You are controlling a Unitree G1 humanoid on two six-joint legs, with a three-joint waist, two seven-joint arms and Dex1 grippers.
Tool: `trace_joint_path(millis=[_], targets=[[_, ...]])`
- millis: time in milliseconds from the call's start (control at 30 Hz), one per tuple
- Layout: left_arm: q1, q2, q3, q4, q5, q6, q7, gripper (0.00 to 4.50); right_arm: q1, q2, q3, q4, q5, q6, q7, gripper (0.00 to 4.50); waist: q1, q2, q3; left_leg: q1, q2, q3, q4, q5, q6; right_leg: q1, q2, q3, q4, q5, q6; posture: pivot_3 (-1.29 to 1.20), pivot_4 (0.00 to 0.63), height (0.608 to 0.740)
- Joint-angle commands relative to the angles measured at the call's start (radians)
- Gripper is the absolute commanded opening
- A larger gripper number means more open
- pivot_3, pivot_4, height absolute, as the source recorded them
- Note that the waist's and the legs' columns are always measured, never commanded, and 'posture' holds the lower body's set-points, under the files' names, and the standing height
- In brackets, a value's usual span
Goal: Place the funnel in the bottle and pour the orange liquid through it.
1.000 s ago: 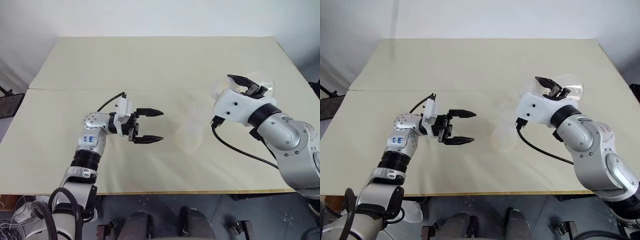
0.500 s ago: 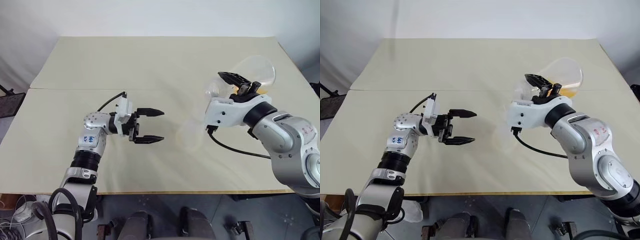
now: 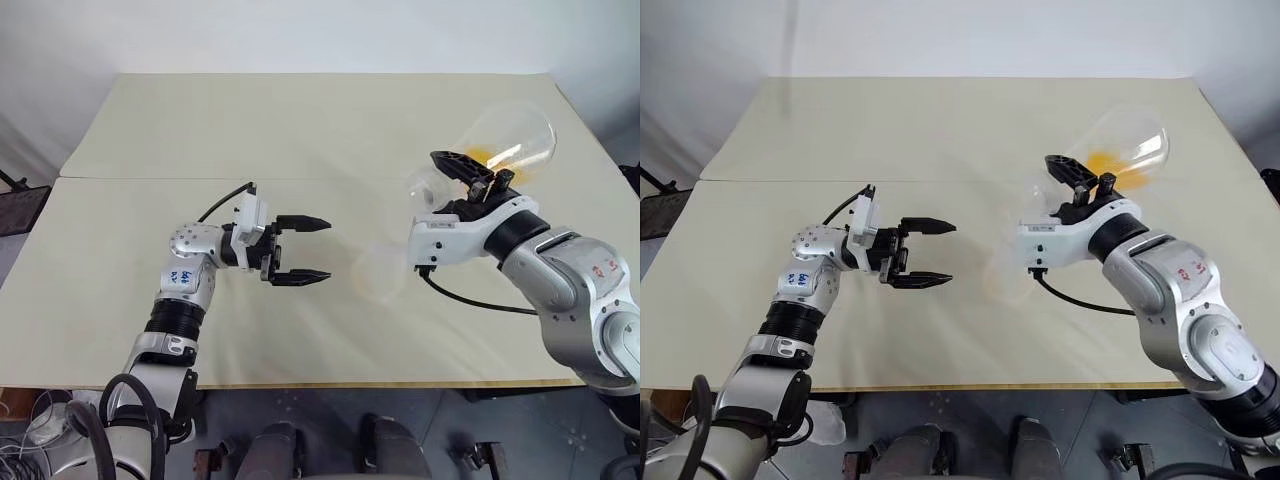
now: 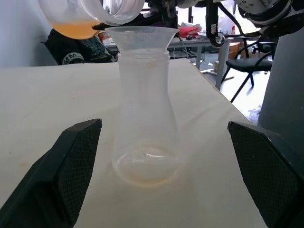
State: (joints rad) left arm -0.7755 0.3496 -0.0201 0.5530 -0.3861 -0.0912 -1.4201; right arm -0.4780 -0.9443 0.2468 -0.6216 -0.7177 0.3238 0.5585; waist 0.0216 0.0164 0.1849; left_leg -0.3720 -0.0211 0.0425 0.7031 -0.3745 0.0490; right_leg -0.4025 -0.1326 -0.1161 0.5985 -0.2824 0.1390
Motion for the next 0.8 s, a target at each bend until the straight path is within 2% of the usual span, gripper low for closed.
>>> trace_joint_path(millis=[33, 800], targets=[[-0.02, -0.004, 0.004, -0.008, 0.001, -0.016, -0.002, 4.5, 0.006, 0.005, -0.066, -0.013, -0.042, -0.046, -0.005, 2.45, 0.001, 0.0, 0.0, 0.0, 0.0, 0.0, 0.0, 0.0, 0.0, 0.0, 0.0, 0.0, 0.0, 0.0, 0.0, 0.0, 0.15, 0.74], [-0.098, 0.003, 0.017, -0.018, -0.013, 0.046, 0.012, 4.5, 0.0, 0.042, -0.127, 0.043, -0.132, -0.227, 0.004, 2.45, 0.0, 0.0, 0.0, 0.0, 0.0, 0.0, 0.001, 0.0, 0.0, 0.0, 0.0, 0.0, 0.002, 0.0, 0.0, 0.0, 0.15, 0.74]])
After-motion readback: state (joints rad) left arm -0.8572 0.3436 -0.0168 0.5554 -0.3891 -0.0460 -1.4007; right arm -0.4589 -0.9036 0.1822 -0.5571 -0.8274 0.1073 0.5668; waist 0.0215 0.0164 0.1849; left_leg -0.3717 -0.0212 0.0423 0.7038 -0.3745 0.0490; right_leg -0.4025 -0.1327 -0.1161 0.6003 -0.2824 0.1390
